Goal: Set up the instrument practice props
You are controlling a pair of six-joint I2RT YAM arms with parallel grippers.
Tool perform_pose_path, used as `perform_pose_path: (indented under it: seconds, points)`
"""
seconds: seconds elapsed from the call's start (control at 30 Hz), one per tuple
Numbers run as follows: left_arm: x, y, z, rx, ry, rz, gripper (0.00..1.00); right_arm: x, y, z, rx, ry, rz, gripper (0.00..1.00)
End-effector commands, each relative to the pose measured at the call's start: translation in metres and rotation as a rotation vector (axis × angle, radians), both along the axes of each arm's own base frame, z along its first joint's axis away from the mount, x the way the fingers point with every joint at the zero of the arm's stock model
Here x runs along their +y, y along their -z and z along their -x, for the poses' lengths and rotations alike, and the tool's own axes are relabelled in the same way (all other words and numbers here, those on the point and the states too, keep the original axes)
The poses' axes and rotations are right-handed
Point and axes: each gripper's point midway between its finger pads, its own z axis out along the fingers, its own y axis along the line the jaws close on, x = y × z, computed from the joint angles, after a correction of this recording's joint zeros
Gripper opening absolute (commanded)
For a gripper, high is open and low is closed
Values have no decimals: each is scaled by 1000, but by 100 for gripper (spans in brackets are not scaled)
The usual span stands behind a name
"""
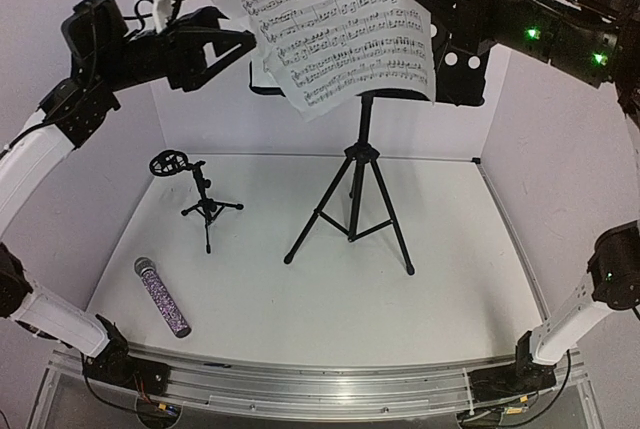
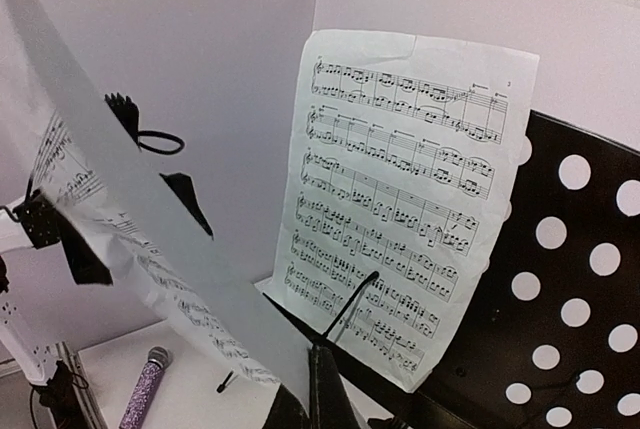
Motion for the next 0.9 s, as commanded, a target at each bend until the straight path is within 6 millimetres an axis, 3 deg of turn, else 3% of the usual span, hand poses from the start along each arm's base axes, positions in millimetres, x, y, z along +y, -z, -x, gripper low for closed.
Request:
perform_pose_path:
  seconds: [0.0,0.23,0.37,0.4,0.5,0.57,0.6,0.77,0.87]
  points:
    - [-14,-23,5,-56,33,46,83,-6,-15,-5,-17,45,-47,0]
    - [-40,-21,21,-120,108,38,81,-15,-24,-12,-12,105,-105,0]
    - [-45,-21,18,-143,84,46,77,-19,-32,-13,-19,117,-142,0]
    - [-45,-25,15,-142,69,56,67,-21,-33,-12,-20,116,-150,0]
    - [-46,-36,11,-141,56,79,23,-28,-38,-13,-19,140,-173,0]
    - [-49,-42,8,-126,55,92,5,-31,-39,-16,-24,163,-177,0]
    - [-50,-44,5,-115,47,96,0,-31,-38,-18,-29,175,-172,0]
    - [-68,-50,-5,-18,-42,85,0,-38,-39,-35,-81,306,-122,0]
    - [-82,-44,4,52,-29,51,0,-47,-41,-48,-100,399,-119,0]
